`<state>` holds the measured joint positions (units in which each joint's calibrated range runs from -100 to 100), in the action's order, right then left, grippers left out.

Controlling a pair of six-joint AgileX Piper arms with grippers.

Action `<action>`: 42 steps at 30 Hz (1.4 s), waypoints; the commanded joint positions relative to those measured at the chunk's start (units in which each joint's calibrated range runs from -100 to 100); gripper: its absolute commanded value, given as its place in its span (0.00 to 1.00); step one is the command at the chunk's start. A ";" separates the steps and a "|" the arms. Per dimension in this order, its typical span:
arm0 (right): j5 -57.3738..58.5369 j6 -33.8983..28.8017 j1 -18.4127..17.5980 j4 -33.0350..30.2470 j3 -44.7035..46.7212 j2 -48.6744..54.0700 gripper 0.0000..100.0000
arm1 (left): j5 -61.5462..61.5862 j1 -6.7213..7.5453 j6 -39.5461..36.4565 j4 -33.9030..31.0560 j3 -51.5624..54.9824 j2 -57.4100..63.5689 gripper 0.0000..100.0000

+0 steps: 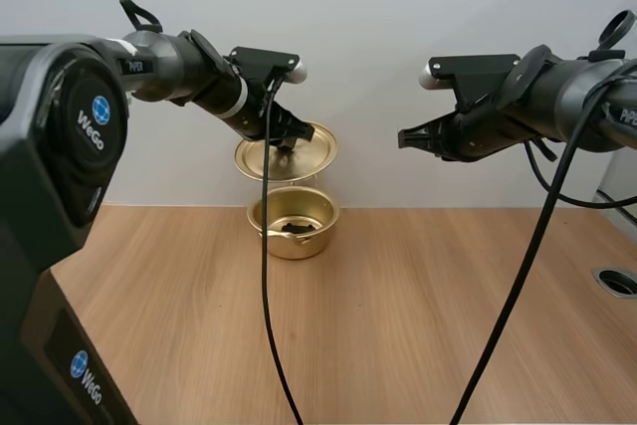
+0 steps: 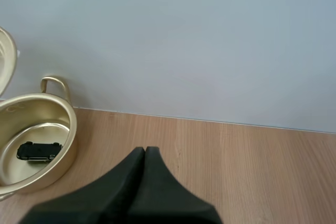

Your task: Open the pot, put the car inside, and close it

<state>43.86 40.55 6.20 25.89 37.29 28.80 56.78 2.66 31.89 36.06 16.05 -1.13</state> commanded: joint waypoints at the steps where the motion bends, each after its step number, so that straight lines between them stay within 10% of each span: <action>1: 0.18 0.05 0.01 -0.03 0.06 -0.07 0.00 | 0.13 -0.02 0.00 0.11 0.27 -1.09 0.00; 35: 0.42 0.05 0.01 -0.03 0.06 -0.07 0.00 | -4.32 0.84 1.81 0.83 0.19 -12.94 0.01; 42: 0.78 0.05 0.01 0.19 0.06 -0.07 0.00 | -5.08 0.84 1.72 0.62 0.19 -12.94 0.54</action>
<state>44.67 40.55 6.20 26.09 37.29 28.80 51.88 3.49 33.70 36.73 16.31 -14.05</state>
